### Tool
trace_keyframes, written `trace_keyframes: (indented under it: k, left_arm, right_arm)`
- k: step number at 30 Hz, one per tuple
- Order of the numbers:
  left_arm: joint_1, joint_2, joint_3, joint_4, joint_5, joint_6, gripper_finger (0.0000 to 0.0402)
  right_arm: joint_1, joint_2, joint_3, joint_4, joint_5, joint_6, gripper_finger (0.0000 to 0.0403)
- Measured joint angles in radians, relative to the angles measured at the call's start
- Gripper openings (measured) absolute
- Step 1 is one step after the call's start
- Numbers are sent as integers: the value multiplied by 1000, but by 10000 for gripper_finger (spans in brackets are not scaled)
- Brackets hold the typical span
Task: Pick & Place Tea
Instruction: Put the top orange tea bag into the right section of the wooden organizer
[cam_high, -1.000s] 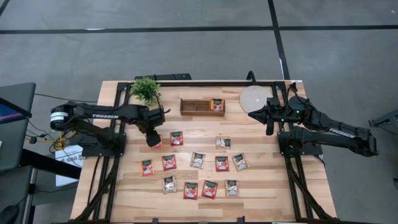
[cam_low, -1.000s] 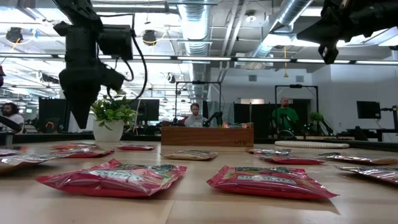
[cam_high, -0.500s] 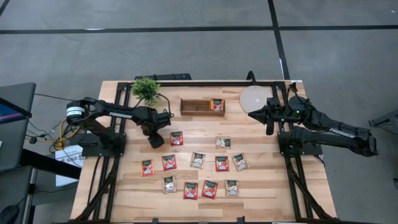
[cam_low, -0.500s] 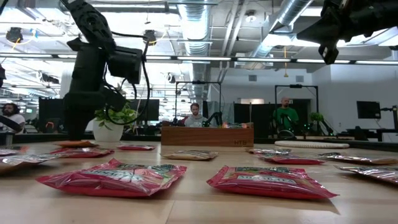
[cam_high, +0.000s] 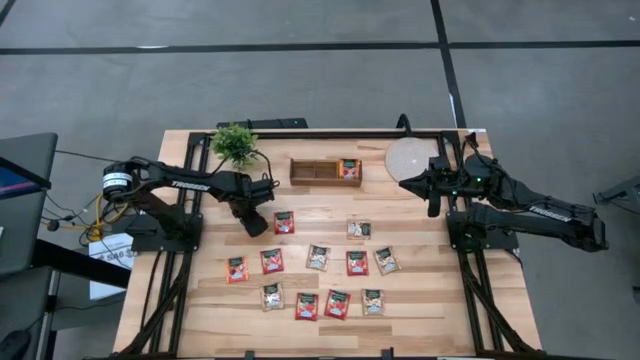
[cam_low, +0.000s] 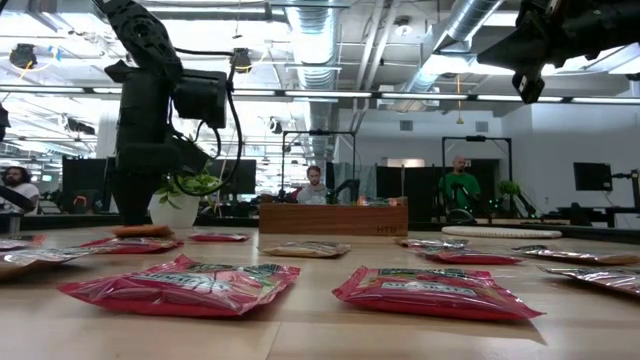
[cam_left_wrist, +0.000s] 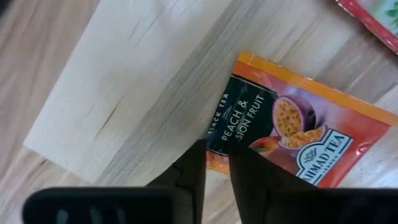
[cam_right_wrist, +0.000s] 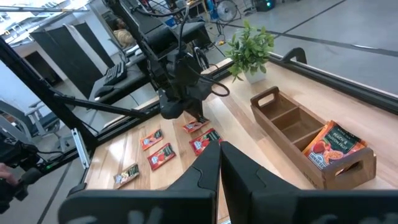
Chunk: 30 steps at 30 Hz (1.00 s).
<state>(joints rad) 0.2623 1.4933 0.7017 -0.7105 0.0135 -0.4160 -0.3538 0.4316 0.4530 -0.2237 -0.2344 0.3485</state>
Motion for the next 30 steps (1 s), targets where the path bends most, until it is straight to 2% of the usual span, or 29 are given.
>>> trace_keyframes:
  k: [7, 17, 24, 30]
  left_arm:
    - [0, 0, 0, -1, -3, -24, 27]
    - [-2, -33, 7, -45, -6, -50, 22]
    - [-2, -132, 108, -122, -18, -48, 2]
    - [-2, -206, 233, -148, -22, -45, 0]
  right_arm:
    - [0, 0, 0, 0, 0, 0, 5]
    - [0, 0, 0, 0, 0, 1, 5]
    - [0, 0, 0, 0, 0, 2, 5]
    - [0, 0, 0, 0, 0, 2, 5]
